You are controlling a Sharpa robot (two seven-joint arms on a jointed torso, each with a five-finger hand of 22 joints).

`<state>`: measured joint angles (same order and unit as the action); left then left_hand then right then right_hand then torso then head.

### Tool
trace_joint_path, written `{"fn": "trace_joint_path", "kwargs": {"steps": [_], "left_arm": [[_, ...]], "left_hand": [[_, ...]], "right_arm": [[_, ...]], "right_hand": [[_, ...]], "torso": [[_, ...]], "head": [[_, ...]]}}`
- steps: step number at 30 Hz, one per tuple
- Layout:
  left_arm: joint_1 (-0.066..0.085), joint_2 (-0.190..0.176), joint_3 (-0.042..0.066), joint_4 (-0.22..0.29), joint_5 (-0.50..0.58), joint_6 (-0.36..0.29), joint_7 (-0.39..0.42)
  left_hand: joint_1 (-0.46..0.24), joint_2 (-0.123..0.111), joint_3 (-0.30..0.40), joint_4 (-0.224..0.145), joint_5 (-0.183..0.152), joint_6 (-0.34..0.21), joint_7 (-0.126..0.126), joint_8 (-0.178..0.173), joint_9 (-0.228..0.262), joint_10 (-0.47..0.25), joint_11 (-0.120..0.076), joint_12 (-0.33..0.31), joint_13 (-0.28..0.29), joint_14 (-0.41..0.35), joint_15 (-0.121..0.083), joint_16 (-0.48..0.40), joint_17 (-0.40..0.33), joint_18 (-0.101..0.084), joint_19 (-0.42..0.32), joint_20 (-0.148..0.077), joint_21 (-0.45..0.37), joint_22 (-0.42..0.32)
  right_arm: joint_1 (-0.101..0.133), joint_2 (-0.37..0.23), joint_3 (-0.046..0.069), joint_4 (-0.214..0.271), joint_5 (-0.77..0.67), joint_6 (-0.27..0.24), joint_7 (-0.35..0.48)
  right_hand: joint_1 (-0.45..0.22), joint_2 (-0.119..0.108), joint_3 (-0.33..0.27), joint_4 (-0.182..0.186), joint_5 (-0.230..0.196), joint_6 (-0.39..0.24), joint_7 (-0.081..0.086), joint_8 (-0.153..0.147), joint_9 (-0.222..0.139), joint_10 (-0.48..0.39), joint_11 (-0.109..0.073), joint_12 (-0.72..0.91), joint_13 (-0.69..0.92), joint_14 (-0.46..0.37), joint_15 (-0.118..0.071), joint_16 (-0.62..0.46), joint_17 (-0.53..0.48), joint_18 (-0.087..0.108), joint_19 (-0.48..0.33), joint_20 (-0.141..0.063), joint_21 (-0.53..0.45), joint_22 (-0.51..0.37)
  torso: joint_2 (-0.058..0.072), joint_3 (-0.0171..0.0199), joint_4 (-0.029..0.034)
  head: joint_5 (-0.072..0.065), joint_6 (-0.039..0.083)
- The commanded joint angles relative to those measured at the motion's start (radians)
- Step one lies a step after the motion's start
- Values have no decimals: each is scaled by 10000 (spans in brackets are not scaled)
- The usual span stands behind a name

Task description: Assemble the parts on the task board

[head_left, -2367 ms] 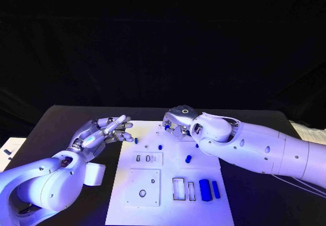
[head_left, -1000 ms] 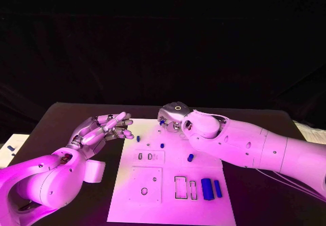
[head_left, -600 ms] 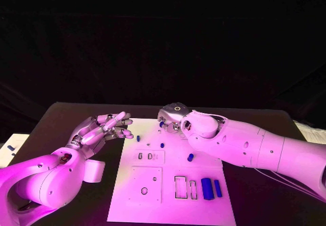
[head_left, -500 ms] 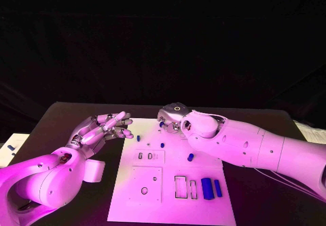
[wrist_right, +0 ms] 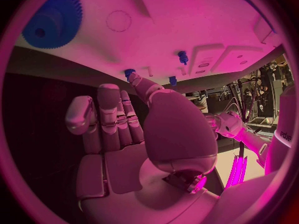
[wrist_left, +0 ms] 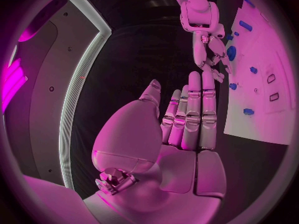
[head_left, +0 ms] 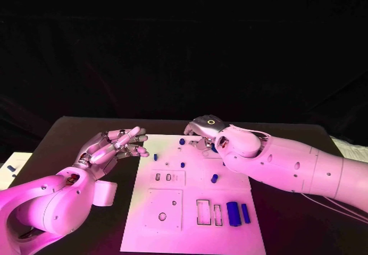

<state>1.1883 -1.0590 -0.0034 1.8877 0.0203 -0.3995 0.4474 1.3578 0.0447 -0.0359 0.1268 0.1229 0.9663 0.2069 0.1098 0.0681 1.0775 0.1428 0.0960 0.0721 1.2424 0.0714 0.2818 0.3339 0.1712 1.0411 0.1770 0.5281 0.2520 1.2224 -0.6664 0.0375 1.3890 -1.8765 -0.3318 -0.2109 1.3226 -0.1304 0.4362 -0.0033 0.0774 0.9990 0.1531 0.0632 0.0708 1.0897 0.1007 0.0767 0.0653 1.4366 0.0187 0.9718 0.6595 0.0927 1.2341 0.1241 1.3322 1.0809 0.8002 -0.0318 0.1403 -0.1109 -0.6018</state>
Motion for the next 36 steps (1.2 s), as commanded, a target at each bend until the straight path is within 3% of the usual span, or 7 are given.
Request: {"fn": "trace_joint_path", "kwargs": {"steps": [1,4,8,12,14,20,36], "left_arm": [[24,103,6,-75,44,215,20],[24,200,5,-149,47,223,5],[23,331,2,-237,50,239,-17],[22,418,-1,-293,51,260,-37],[21,454,-2,-322,51,269,-46],[20,523,-9,-398,51,285,-70],[19,543,-13,-431,50,289,-79]], "left_hand": [[21,59,-6,-49,-23,-7,84,-38,-10,-26,67,-60,-10,-31,65,-60,23,88,-41,25,56,15],[21,59,-6,-49,-23,-7,84,-38,-10,-26,67,-60,-10,-31,65,-60,23,88,-41,25,56,15],[23,61,-8,-53,-23,3,80,-38,-8,-16,65,-61,-7,-32,65,-63,35,88,-45,26,61,18],[23,61,-8,-53,-23,3,80,-38,-8,-16,65,-61,-7,-32,65,-63,35,88,-45,26,61,18],[23,61,-8,-53,-23,3,80,-38,-8,-16,65,-61,-7,-32,65,-63,35,88,-45,26,61,18],[24,64,-12,-59,-25,18,76,-37,-4,0,61,-61,-3,-33,64,-68,51,89,-52,27,67,23],[24,64,-12,-59,-25,18,76,-37,-4,0,61,-61,-3,-33,64,-68,51,89,-52,27,67,23]], "right_arm": [[17,-586,89,577,1104,-726,-86],[42,-1153,147,980,2009,-650,-196],[66,-1715,183,1245,2959,-121,-487],[73,-2004,196,1271,3325,478,-898],[73,-2075,199,1260,3376,721,-1081],[63,-2103,202,1155,3341,1185,-1474],[4,-1830,200,821,3210,1544,-1613]], "right_hand": [[-98,-25,-45,231,122,160,40,68,16,633,-80,205,80,149,-99,405,494,7,354,-33,225,434],[-515,-224,-304,586,447,138,84,25,-1,1660,-207,612,292,367,-197,1029,1289,-132,842,-110,584,1120],[-688,-540,-809,837,968,-34,-110,17,-24,3011,-493,1309,832,560,-421,1792,2246,-274,1340,-302,972,1840],[-345,-445,-1828,1246,1205,2,-279,73,5,3109,-634,2412,2460,658,-598,2924,3736,-402,1701,-483,1298,2450],[-189,-360,-2345,1541,1224,-99,-247,50,-6,2950,-639,3356,3728,747,-539,3594,4743,-463,1906,-483,1462,2788],[312,-206,-3298,2332,1286,-295,-163,64,0,2773,-560,7885,8830,846,-413,4464,6124,-533,2129,-388,1639,3168],[627,-100,-3569,2721,1302,-193,-149,136,24,2834,-524,9048,10240,881,-418,4681,6510,-557,2198,-345,1689,3290]], "torso": [[-16,20,-89],[-31,44,-181],[-45,95,-282],[-33,137,-340],[-27,155,-346],[-22,136,-323],[-33,120,-294]], "head": [[-43,70],[-65,102],[-68,138],[-51,144],[-60,139],[-112,93],[-184,3]]}}
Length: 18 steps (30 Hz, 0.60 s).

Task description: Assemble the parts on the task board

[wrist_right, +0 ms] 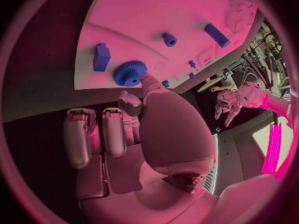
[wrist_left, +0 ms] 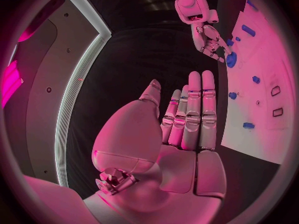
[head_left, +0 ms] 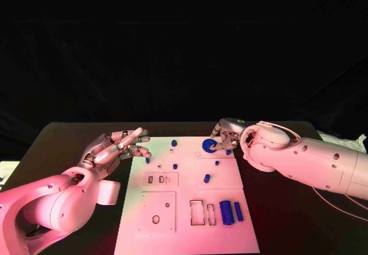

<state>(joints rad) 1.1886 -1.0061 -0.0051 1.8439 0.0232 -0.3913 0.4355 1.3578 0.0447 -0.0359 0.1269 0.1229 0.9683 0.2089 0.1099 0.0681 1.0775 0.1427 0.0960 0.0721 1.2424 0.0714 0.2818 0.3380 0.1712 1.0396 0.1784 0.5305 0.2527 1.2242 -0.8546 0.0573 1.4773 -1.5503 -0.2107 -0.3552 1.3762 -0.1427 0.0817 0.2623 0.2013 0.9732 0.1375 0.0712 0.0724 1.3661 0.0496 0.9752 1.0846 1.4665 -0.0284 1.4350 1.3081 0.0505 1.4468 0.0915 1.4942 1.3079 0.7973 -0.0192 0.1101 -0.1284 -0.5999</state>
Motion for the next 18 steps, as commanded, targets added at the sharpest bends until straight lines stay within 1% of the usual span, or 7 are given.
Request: {"fn": "trace_joint_path", "kwargs": {"steps": [1,3,12,18], "left_arm": [[16,14,4,6,21,208,41],[16,14,4,5,21,210,40],[16,9,4,-2,21,209,33],[16,6,4,-4,21,211,28]], "left_hand": [[24,64,-12,-59,-25,-3,56,-39,-4,0,61,-62,-3,-33,64,-68,10,89,-36,12,43,16],[24,64,-12,-59,-25,-3,56,-39,-4,0,61,-62,-3,-33,64,-68,10,89,-36,12,43,16],[24,64,-12,-59,-25,-3,56,-39,-4,0,61,-62,-3,-33,64,-68,10,89,-36,12,43,16],[24,64,-12,-59,-25,-3,56,-39,-4,0,61,-62,-3,-33,64,-68,10,89,-36,12,43,16]], "right_arm": [[-16,73,2,-87,-57,345,-174],[-21,111,1,-129,-63,372,-179],[-57,239,-1,-245,-77,576,-191],[-73,291,-2,-306,-78,637,-186]], "right_hand": [[107,38,-25,73,65,69,7,58,8,94,-13,147,131,587,53,65,52,-137,77,-18,73,1029],[126,56,-32,84,64,83,5,64,10,133,-13,279,259,594,53,89,95,-141,88,-18,80,1046],[211,144,-49,98,66,155,0,92,16,295,-16,844,804,617,55,174,251,-155,132,-16,109,1113],[232,173,-46,95,68,175,-2,99,18,311,-18,910,875,619,54,185,271,-156,137,-16,113,1121]], "torso": [[-4,-6,11],[-1,-3,19],[-3,1,16],[-6,1,14]], "head": [[-14,-25],[-14,-32],[5,-85],[11,-102]]}}
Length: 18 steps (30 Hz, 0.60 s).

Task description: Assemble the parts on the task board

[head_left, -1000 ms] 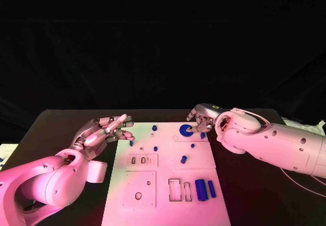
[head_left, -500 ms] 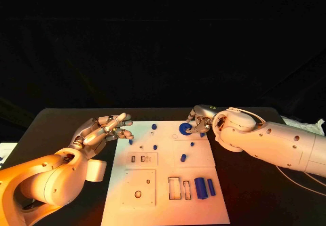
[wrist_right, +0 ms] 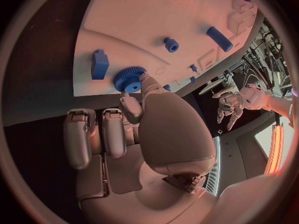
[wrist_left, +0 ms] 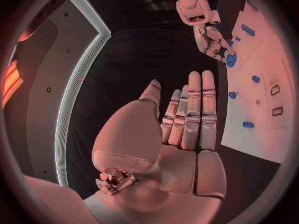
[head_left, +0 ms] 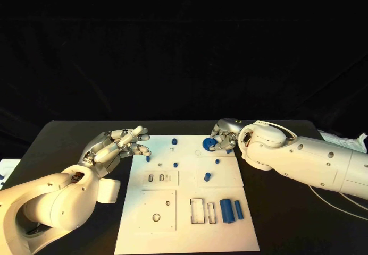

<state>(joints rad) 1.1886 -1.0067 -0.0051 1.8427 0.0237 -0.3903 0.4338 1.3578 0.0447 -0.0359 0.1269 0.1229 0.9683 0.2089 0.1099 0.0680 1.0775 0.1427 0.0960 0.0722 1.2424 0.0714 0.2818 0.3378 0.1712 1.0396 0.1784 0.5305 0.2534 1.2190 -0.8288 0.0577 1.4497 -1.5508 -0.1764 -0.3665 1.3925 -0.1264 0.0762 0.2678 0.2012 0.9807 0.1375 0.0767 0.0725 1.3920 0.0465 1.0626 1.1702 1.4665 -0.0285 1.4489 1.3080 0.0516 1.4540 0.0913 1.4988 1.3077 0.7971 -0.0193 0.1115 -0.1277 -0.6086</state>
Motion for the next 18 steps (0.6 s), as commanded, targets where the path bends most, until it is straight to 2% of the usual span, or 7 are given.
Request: {"fn": "trace_joint_path", "kwargs": {"steps": [1,12,16,18], "left_arm": [[16,13,4,7,16,203,45],[16,8,4,10,16,221,36],[16,7,4,11,16,231,31],[16,6,4,12,16,239,28]], "left_hand": [[24,64,-12,-59,-25,-2,56,-39,-4,0,61,-61,-3,-33,64,-68,12,89,-36,12,43,9],[24,64,-12,-59,-25,-2,56,-39,-4,0,61,-61,-3,-33,64,-68,12,89,-36,12,43,9],[24,64,-12,-59,-25,-2,56,-39,-4,0,61,-61,-3,-33,64,-68,12,89,-36,12,43,9],[24,64,-12,-59,-25,-2,56,-39,-4,0,61,-61,-3,-33,64,-68,12,89,-36,12,43,9]], "right_arm": [[-23,42,-6,-44,-74,312,-81],[-50,143,-10,-203,-386,471,-204],[-101,175,-13,-161,-988,488,-284],[-143,186,-14,-108,-1414,468,-339]], "right_hand": [[73,28,9,42,69,111,-3,48,18,58,14,70,57,621,54,54,287,-168,69,-14,69,1129],[164,223,38,-5,96,383,-49,157,52,163,-24,447,458,632,30,108,387,-184,119,-28,102,1207],[274,289,67,-109,59,724,-130,301,107,315,-91,840,807,653,-19,174,515,-212,210,-60,158,1335],[392,323,115,-205,-94,980,-205,414,161,413,-153,1084,1013,661,-65,202,570,-227,260,-91,188,1404]], "torso": [[-3,1,3],[-2,2,7],[-4,5,16],[-5,5,15]], "head": [[5,-15],[5,-63],[10,-73],[12,-77]]}}
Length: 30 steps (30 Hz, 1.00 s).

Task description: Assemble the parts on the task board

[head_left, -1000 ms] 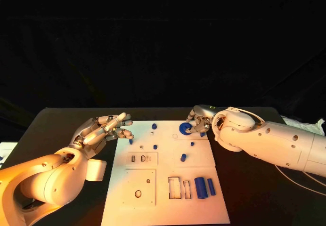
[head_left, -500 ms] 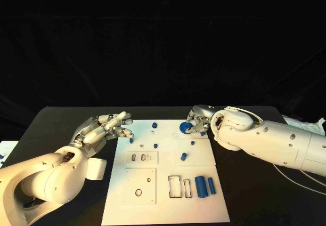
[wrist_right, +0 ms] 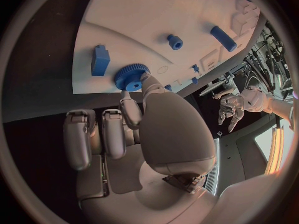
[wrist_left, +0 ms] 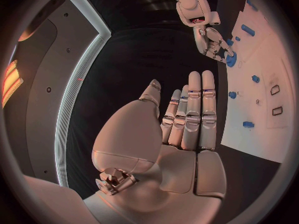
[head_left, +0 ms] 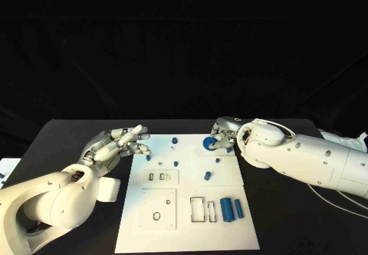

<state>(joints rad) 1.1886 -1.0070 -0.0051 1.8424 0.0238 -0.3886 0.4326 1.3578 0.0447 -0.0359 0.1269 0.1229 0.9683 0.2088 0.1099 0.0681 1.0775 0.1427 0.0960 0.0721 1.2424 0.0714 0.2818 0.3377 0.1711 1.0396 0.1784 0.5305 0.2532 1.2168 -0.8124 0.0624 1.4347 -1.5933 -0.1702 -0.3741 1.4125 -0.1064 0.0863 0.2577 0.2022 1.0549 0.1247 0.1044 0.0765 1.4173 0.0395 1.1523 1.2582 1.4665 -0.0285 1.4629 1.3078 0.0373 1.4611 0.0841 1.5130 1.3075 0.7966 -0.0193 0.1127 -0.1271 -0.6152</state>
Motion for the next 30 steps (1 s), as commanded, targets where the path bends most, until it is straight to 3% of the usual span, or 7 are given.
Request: {"fn": "trace_joint_path", "kwargs": {"steps": [1,4,10,24,30], "left_arm": [[16,9,4,16,15,227,38],[16,6,4,18,15,236,34],[15,1,4,19,15,243,34],[15,6,4,13,15,264,27],[15,23,4,15,15,282,18]], "left_hand": [[24,64,-12,-59,-25,-2,56,-39,-5,0,61,-62,-3,-33,64,-68,13,90,-36,12,44,11],[24,64,-12,-59,-25,-2,56,-39,-5,0,61,-62,-3,-33,64,-68,13,90,-36,12,44,11],[25,66,-15,-63,-25,2,56,-42,-4,6,60,-65,-2,-34,63,-71,24,91,-40,12,48,13],[27,72,-23,-74,-26,16,54,-50,-2,23,57,-74,2,-36,62,-81,57,93,-53,13,61,23],[27,72,-23,-74,-26,16,54,-50,-2,23,57,-74,2,-36,62,-81,57,93,-53,13,61,23]], "right_arm": [[-148,25,-62,78,-1255,378,-301],[-188,24,-63,138,-1721,269,-368],[-241,8,-64,294,-2160,-187,-386],[-264,23,-61,1231,-2265,-1201,-214],[-249,318,-60,1607,-2687,-1737,-242]], "right_hand": [[296,174,95,-172,-414,438,-149,223,167,229,-144,360,282,666,-113,79,607,-93,222,-56,65,1451],[496,258,285,-310,-669,736,-271,345,252,325,-246,601,496,672,-199,100,654,-111,280,-132,100,1532],[626,358,500,-435,-692,916,-357,394,323,388,-325,736,636,686,-272,137,732,-143,379,-214,159,1669],[303,300,799,-363,53,846,-333,204,368,363,-315,626,677,685,-280,134,747,-160,425,-257,186,1739],[261,239,925,-372,282,787,-302,115,363,295,-293,437,588,686,-264,134,756,-162,432,-246,190,1752]], "torso": [[1,5,4],[-1,2,6],[-2,4,3],[1,2,16],[1,0,28]], "head": [[15,-19],[17,-27],[25,-15],[56,15],[62,36]]}}
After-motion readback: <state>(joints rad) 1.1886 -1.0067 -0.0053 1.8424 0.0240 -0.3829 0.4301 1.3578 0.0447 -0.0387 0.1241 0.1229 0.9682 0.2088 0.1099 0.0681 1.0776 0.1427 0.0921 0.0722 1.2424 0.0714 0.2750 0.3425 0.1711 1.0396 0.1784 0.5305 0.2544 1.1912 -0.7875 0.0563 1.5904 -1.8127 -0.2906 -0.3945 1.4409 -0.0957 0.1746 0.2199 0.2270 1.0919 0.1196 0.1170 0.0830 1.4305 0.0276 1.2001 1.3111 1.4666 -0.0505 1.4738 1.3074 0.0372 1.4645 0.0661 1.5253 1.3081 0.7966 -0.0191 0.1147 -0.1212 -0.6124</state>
